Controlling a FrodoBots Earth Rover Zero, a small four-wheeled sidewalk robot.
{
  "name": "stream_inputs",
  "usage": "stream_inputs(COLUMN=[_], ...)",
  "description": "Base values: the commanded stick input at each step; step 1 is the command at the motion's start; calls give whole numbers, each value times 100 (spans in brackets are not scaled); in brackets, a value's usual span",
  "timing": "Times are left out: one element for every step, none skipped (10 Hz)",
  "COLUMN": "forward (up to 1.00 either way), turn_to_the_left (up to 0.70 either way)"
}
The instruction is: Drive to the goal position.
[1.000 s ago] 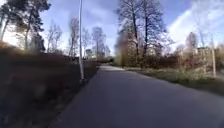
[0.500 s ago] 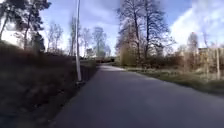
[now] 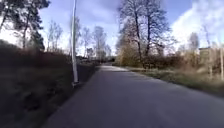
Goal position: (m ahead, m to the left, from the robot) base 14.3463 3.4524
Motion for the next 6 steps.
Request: stream_inputs(forward=[100, 100, 100, 100, 100, 100], turn_to_the_left=[0, 0, 0, 0, 0, 0])
